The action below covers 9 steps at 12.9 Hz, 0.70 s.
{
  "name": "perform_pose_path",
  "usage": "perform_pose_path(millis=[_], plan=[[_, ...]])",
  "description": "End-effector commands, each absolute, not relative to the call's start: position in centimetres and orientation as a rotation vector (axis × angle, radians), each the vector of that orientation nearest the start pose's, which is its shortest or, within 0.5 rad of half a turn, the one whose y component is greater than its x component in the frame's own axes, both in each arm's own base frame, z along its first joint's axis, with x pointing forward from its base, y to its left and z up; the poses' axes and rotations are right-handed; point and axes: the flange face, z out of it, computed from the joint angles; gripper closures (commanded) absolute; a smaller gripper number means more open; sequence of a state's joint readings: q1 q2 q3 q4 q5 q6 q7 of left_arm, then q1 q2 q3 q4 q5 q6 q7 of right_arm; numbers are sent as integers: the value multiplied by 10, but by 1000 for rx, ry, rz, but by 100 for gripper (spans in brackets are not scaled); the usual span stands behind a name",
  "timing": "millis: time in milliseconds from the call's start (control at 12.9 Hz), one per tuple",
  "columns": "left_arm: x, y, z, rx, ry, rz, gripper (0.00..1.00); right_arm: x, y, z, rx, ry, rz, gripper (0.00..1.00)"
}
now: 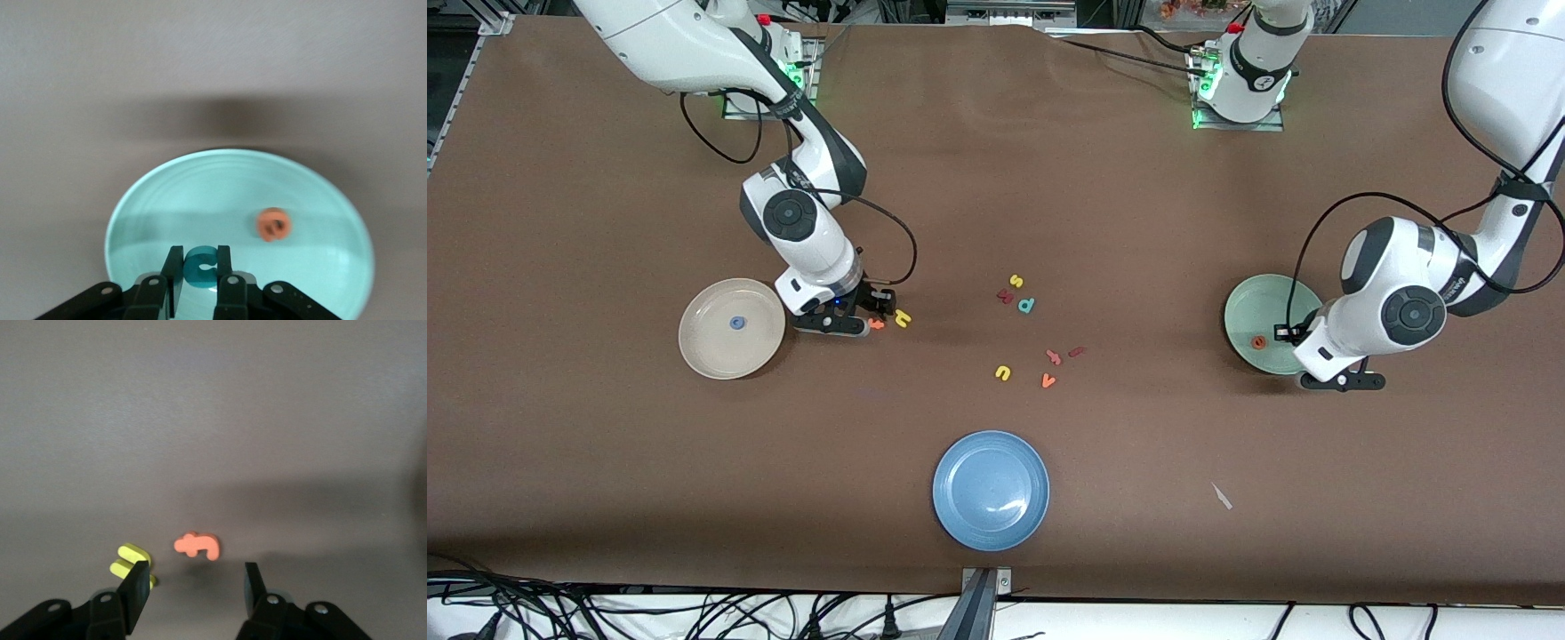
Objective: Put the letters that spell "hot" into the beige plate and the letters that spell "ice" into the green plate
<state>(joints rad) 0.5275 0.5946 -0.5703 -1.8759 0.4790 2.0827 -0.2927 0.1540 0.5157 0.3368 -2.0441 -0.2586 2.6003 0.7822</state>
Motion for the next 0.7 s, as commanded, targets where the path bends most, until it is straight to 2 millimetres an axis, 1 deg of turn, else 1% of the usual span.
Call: perform_pose_path(millis=[0,78,155,233,310,388,466,621], plan=[[605,4,211,-2995,88,367,18,541,296,193,-3066,182,-100,35],[606,1,217,-2993,107,353,1,541,296,190,-3069,170,-106,35],[608,-10,227,-3006,104,335,1,542,295,188,-3069,167,-107,35],[610,-30,242,-3023,124,312,0,542,294,185,-3074,157,-110,35],[616,-44,261,-3078,80,301,0,542,294,185,-3075,153,-114,35],[621,-65,276,-3147,-26,320,0,543,291,183,-3085,141,-122,35],[620,-92,282,-3171,-99,329,1,543,288,182,-3098,121,-131,35],[612,-143,284,-3149,-234,333,1,543,286,179,-3103,116,-129,35]])
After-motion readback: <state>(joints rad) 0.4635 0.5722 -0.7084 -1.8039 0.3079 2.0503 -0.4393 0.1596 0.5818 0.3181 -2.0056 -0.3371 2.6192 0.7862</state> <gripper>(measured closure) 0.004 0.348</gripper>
